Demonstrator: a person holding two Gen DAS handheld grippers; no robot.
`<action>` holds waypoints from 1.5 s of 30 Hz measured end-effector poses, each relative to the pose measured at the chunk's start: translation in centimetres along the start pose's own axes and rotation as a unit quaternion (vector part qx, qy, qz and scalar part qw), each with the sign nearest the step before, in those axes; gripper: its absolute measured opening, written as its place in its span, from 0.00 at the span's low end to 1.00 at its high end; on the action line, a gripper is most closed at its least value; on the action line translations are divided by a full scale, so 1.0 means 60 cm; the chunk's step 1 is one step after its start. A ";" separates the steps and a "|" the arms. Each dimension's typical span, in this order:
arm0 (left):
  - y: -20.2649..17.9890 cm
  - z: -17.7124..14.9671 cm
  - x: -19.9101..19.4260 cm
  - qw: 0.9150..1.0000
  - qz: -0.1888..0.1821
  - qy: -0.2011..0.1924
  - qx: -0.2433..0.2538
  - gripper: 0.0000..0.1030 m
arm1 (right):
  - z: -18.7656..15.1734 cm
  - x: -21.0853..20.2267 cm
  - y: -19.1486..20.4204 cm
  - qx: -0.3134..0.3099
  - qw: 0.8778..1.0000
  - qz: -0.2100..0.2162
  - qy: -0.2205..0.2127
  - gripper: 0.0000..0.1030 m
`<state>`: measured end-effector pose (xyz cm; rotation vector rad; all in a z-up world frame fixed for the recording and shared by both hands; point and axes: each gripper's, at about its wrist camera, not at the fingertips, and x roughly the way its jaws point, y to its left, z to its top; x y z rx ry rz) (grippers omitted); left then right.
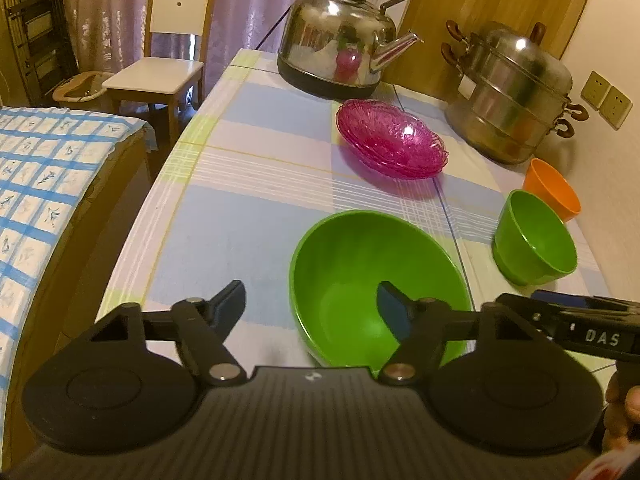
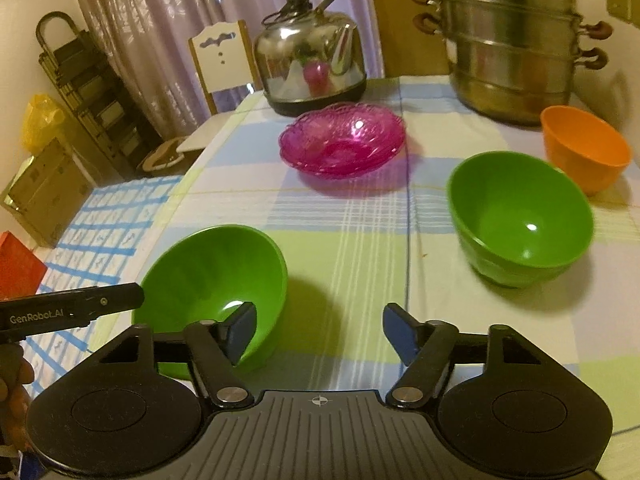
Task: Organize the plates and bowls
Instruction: 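Move both grippers toward the rim of the large green bowl, then close the left gripper on the large green bowl rim while the right gripper grips it too, then carry the large green bowl with both grippers and lower it into the smaller green bowl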
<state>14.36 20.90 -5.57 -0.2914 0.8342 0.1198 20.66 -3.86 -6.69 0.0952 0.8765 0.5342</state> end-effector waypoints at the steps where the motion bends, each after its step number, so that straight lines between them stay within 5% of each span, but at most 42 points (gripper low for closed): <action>1: 0.002 0.001 0.006 1.000 -0.001 0.002 0.000 0.60 | 0.001 0.008 0.002 -0.002 1.000 0.002 0.003 0.63; 6: 0.013 0.001 0.036 1.000 -0.011 0.011 -0.005 0.39 | 0.004 0.042 0.012 -0.009 1.000 0.011 0.015 0.55; 14: 0.011 -0.004 0.055 1.000 -0.013 0.022 -0.002 0.18 | 0.007 0.076 0.010 -0.001 0.999 0.018 0.033 0.39; 24: 0.000 -0.003 0.054 0.999 0.006 0.027 0.019 0.10 | 0.008 0.088 0.019 0.001 0.999 0.036 0.038 0.11; 45: -0.095 0.046 0.009 0.999 -0.008 0.012 0.049 0.10 | 0.035 -0.003 -0.022 0.034 0.999 0.023 0.006 0.09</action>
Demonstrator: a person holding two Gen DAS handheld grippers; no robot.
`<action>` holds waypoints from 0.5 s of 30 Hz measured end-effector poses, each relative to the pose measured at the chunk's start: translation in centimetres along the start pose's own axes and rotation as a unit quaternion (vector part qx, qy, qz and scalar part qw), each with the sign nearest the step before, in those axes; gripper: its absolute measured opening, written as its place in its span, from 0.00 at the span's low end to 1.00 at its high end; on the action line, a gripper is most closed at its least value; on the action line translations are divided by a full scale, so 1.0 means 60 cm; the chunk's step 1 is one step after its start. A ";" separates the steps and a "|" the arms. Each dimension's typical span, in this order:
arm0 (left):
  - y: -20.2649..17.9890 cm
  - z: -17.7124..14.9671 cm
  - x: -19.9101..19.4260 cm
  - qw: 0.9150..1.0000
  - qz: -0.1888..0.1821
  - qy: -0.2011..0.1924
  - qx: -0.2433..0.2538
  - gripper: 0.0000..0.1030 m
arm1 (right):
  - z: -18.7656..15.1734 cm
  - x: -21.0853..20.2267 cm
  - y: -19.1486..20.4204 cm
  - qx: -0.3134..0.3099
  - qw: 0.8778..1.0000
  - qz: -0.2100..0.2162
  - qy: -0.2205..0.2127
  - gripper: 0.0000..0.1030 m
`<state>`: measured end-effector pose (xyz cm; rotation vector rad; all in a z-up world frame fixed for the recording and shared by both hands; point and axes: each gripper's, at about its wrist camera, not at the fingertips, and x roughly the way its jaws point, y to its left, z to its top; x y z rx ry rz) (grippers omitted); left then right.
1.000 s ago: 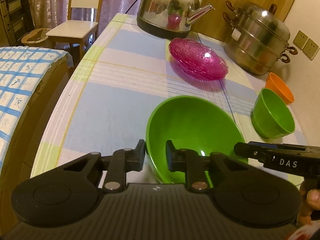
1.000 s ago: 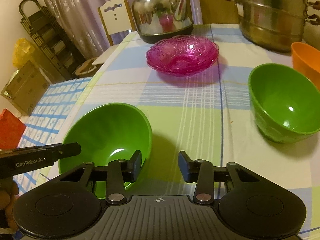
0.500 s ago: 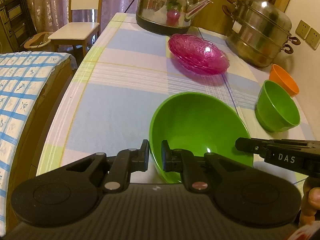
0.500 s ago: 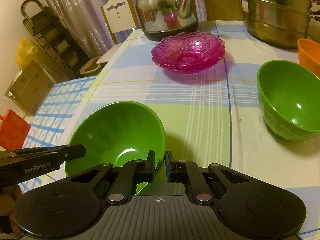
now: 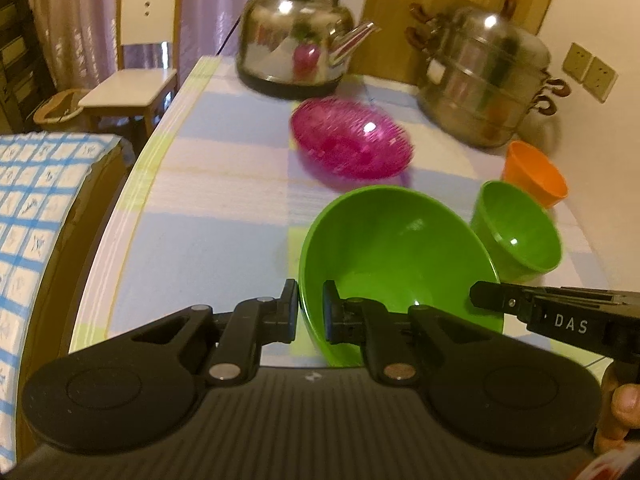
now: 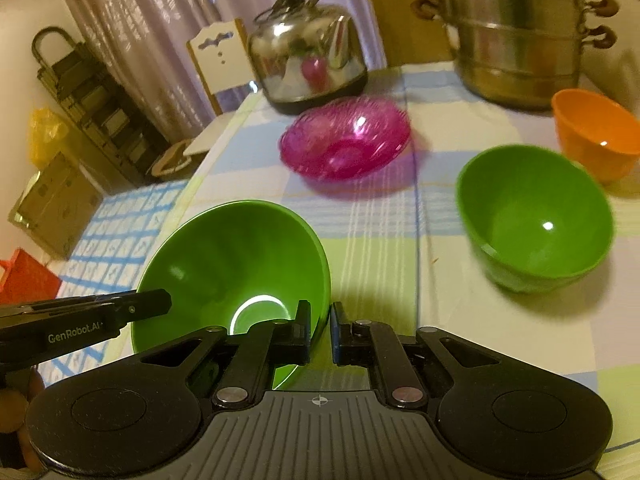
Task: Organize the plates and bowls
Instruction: 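Carry the large green bowl with both grippers and lower it into the smaller green bowl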
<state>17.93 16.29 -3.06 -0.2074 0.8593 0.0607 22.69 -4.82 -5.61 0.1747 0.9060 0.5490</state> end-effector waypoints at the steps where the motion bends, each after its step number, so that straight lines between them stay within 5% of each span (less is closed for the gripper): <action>1: -0.010 0.007 -0.004 1.000 -0.003 -0.003 0.003 0.10 | 0.004 -0.011 -0.004 0.002 1.000 -0.002 -0.004 0.09; 15: -0.175 0.109 -0.012 0.997 -0.061 -0.028 0.048 0.10 | 0.079 -0.143 -0.106 0.042 0.996 -0.051 -0.064 0.09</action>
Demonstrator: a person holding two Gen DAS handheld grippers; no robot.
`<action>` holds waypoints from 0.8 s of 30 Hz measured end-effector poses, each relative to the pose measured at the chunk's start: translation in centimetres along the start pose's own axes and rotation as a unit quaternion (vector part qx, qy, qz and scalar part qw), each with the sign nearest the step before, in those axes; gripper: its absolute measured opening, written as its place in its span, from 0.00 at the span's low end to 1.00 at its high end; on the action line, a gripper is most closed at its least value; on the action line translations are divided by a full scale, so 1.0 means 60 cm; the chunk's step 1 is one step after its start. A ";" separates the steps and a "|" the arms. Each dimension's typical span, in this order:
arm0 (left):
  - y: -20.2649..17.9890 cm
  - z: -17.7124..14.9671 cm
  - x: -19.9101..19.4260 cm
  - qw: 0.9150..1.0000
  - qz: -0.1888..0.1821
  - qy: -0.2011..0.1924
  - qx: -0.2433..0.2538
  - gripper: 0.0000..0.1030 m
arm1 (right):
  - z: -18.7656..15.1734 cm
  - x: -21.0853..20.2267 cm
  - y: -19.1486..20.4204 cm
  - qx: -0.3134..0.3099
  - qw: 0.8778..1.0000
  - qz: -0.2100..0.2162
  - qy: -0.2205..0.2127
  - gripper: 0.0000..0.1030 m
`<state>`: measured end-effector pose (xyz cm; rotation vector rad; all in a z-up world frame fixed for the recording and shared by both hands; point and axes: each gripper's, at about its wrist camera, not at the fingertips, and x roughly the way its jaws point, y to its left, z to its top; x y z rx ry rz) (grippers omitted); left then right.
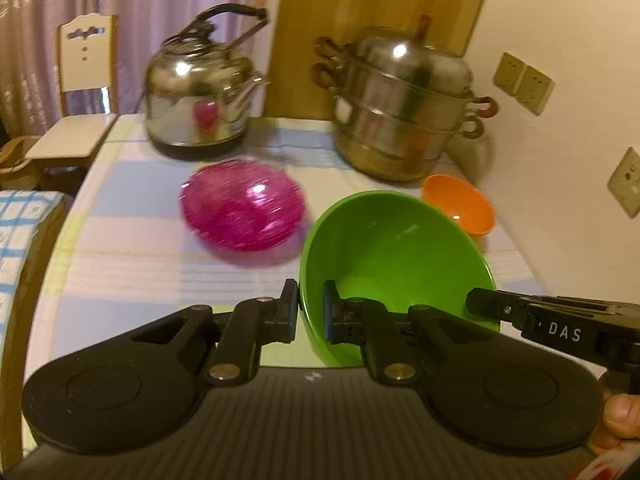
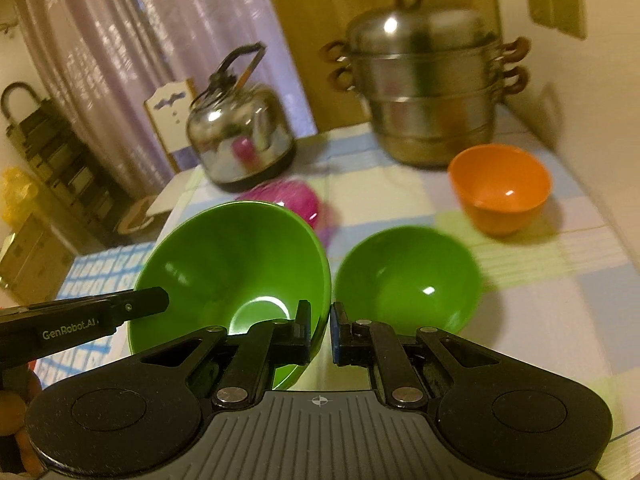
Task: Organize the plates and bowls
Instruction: 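Carry the large green bowl with both grippers and lower it into the smaller green bowl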
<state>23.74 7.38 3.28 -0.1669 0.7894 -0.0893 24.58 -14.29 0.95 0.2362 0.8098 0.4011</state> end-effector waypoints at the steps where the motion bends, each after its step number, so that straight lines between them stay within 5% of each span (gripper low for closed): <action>1: -0.010 0.006 0.006 1.000 -0.004 0.000 0.002 0.10 | 0.006 -0.005 -0.009 0.003 1.000 -0.003 -0.003 0.09; 9: -0.062 0.033 0.076 0.999 -0.028 0.014 0.015 0.10 | 0.048 -0.010 -0.080 0.023 0.999 -0.023 -0.016 0.09; 24: -0.084 0.019 0.206 0.998 -0.042 0.041 0.032 0.10 | 0.052 0.086 -0.186 0.060 0.997 -0.044 0.000 0.09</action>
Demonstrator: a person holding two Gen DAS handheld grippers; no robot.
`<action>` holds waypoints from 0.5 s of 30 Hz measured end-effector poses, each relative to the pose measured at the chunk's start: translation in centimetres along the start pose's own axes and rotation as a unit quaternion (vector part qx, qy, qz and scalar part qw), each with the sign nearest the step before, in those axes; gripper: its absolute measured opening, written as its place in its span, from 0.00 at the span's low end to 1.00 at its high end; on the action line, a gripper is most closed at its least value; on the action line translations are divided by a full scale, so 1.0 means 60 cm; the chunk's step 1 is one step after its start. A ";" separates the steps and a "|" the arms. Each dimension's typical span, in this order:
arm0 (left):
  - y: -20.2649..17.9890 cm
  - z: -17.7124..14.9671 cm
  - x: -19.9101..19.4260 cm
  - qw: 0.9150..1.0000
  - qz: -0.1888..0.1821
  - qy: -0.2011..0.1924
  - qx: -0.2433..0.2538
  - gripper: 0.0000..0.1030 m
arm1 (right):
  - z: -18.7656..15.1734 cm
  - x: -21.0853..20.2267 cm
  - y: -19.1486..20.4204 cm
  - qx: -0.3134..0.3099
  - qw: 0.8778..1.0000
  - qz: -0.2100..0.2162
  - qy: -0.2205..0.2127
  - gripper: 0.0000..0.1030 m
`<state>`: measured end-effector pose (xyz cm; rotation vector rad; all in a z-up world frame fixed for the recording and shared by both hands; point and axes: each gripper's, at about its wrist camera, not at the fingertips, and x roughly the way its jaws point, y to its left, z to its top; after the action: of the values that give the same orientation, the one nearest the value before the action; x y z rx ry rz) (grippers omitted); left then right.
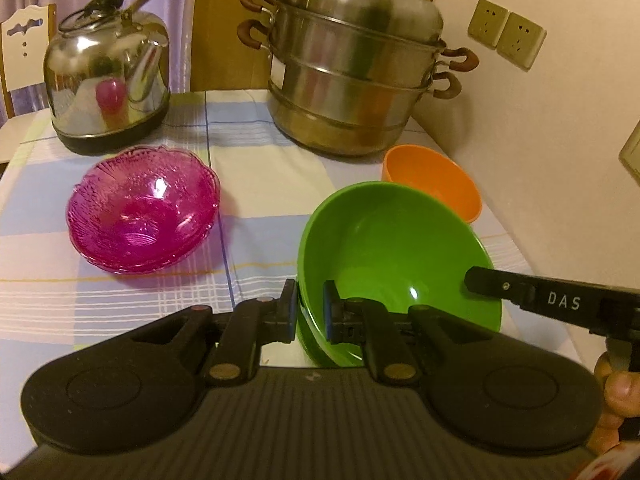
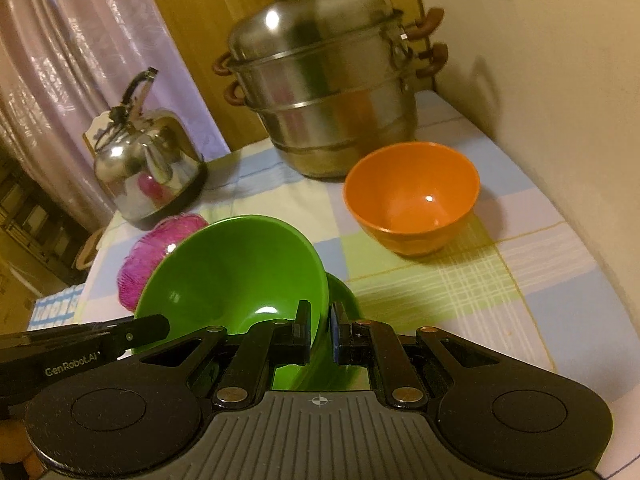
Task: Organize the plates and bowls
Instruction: 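Carry the large green bowl with both grippers and lower it into the smaller green bowl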
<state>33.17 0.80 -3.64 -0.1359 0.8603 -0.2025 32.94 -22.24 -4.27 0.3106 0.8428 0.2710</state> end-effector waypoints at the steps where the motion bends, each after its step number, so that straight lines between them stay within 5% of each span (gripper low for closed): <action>1: 0.002 -0.002 0.006 1.000 -0.001 0.000 -0.001 0.10 | -0.002 0.007 -0.004 0.001 1.000 -0.001 0.004 0.09; 15: 0.004 -0.023 0.045 1.000 -0.013 -0.003 -0.009 0.10 | -0.014 0.054 -0.020 -0.025 0.999 -0.026 0.035 0.09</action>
<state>33.87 0.35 -6.56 -0.1644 0.8553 -0.2197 34.50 -22.06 -7.46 0.2319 0.9108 0.2547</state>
